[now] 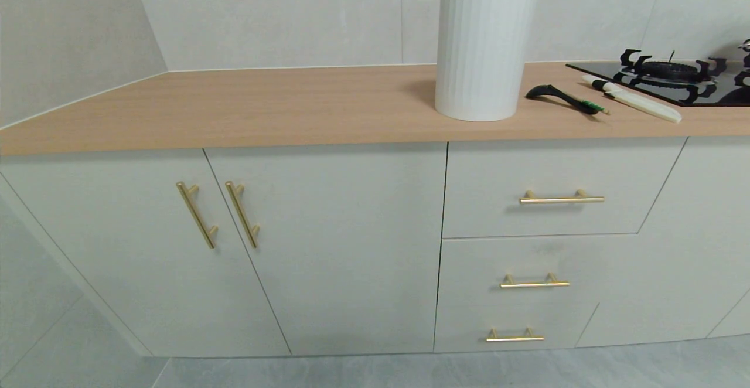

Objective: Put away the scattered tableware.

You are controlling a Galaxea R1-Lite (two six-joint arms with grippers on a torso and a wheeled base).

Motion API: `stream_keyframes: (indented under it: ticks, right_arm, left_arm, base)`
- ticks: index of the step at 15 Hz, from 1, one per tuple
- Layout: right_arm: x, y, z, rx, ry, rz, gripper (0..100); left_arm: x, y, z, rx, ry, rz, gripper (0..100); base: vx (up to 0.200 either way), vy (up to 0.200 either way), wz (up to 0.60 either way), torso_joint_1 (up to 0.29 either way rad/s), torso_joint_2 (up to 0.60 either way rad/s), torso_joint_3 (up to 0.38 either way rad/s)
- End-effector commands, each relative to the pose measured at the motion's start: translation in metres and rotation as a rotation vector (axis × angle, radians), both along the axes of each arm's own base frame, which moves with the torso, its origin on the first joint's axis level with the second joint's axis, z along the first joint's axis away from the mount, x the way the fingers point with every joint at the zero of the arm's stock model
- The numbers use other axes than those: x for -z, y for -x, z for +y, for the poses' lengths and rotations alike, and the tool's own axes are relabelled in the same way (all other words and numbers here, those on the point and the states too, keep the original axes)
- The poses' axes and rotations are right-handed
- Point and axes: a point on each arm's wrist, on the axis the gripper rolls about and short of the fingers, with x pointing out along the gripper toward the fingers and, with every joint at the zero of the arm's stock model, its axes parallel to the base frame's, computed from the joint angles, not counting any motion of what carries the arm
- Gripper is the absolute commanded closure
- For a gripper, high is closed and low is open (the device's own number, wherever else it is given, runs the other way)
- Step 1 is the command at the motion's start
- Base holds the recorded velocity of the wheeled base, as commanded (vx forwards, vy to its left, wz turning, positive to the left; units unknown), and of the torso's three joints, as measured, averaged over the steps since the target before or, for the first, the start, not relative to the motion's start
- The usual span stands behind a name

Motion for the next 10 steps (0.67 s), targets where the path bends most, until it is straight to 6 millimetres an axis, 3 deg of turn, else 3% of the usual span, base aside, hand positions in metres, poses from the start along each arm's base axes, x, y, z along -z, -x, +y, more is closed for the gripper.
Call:
stream_keyframes:
  ticks: [1,2,3,5,6,7,9,10]
  right_arm:
    - [-0.058,0.002,0.001,-0.091,-0.071,-0.064,0]
    - [-0.084,-0.016,0.002,-0.146,-0.108,0.024,0]
    - [-0.096,-0.041,0.003,-0.153,-0.088,0.133,0]
    - [-0.105,-0.078,0.006,-0.157,-0.028,0.283,0]
    - [-0.105,-0.078,0.006,-0.157,-0.028,0.283,0]
    - [-0.106,-0.132,0.01,-0.167,-0.001,0.47,0]
    - [-0.09,-0.186,0.016,-0.177,0.018,0.66,0]
    - [-0.083,-0.202,0.017,-0.177,0.017,0.706,0]
  left_arm:
    - [0.0,0.0,0.0,-0.001,0.0,-0.001,0]
    - [0.0,0.0,0.0,-0.001,0.0,-0.001,0]
    - [0.0,0.0,0.0,-0.001,0.0,0.001,0]
    - [0.0,0.0,0.0,-0.001,0.0,0.001,0]
    - [0.0,0.0,0.0,-0.001,0.0,0.001,0]
    - [0.0,0.0,0.0,-0.001,0.0,0.001,0]
    - [0.0,0.0,0.0,-0.001,0.0,-0.001,0]
    - [0.0,0.0,0.0,-0.001,0.0,-0.001,0]
  base:
    - [0.0,0.0,0.0,0.0,0.0,0.0]
    - [0.0,0.0,0.0,0.0,0.0,0.0]
    - [0.0,0.0,0.0,0.0,0.0,0.0]
    - [0.0,0.0,0.0,0.0,0.0,0.0]
    - [0.0,0.0,0.0,0.0,0.0,0.0]
    - [0.0,0.0,0.0,0.0,0.0,0.0]
    - [0.0,0.0,0.0,0.0,0.0,0.0]
    - [0.0,0.0,0.0,0.0,0.0,0.0]
